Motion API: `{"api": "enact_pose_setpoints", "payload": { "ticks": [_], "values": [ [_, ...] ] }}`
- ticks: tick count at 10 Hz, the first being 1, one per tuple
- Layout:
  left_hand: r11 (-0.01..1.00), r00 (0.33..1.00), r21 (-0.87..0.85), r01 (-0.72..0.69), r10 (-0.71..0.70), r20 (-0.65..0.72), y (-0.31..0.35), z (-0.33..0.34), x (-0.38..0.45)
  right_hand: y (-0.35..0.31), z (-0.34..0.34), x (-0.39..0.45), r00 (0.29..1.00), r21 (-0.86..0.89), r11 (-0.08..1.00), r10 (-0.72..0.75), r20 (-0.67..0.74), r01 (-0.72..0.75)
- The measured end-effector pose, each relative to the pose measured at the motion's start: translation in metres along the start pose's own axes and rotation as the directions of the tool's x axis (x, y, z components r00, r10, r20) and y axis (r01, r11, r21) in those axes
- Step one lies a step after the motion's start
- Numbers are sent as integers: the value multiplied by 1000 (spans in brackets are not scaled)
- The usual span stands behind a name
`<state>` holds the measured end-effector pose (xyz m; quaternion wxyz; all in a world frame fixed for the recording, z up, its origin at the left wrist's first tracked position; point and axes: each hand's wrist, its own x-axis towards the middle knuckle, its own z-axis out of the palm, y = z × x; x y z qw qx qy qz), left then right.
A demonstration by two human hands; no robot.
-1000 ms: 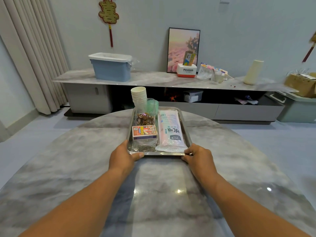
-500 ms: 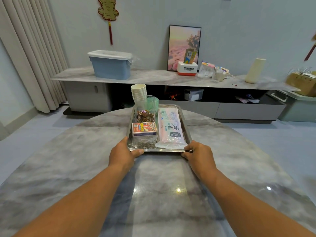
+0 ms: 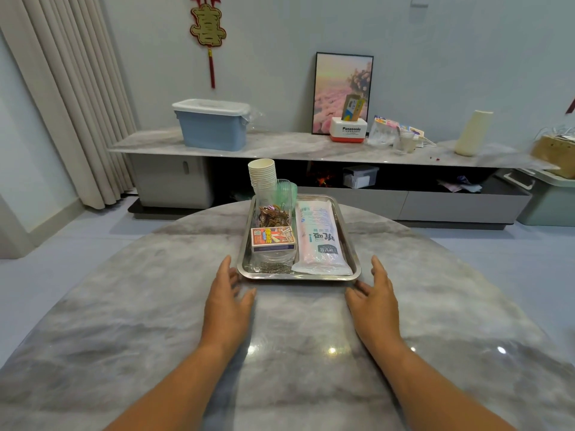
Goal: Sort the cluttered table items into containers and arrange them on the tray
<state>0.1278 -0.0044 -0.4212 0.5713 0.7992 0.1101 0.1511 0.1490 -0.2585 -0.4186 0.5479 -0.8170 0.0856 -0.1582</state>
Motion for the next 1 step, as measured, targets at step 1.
{"api": "enact_pose_setpoints", "payload": {
  "ticks": [1],
  "values": [
    [973, 997, 224, -47, 59, -46, 8, 2, -7, -7, 2, -7, 999, -15, 999, 35, -34, -35]
  ]
}}
